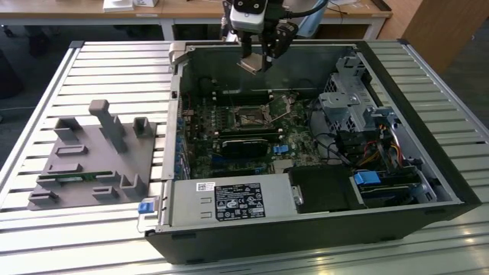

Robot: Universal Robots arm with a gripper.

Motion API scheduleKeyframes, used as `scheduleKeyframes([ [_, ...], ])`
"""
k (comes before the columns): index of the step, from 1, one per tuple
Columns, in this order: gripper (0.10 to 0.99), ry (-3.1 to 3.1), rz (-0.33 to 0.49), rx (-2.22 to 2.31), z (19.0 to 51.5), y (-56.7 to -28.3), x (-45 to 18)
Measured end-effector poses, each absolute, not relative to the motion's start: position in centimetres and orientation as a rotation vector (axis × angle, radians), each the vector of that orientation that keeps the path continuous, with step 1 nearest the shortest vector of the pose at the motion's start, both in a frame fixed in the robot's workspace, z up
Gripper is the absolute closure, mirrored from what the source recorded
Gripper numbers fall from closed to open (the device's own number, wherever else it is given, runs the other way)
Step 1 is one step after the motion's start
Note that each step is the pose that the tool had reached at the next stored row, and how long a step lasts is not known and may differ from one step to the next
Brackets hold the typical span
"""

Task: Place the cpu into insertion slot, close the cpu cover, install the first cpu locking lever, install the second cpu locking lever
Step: 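Place the cpu into insertion slot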

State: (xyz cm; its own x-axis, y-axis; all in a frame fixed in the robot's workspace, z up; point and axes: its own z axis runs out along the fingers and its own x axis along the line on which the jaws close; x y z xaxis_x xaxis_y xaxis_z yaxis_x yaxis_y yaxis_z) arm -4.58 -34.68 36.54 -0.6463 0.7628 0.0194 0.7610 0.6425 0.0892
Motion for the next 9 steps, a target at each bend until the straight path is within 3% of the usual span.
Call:
scheduleKeyframes([
  [9,0.549,2.809,0.139,1.352,36.49,-34.68,-4.6],
])
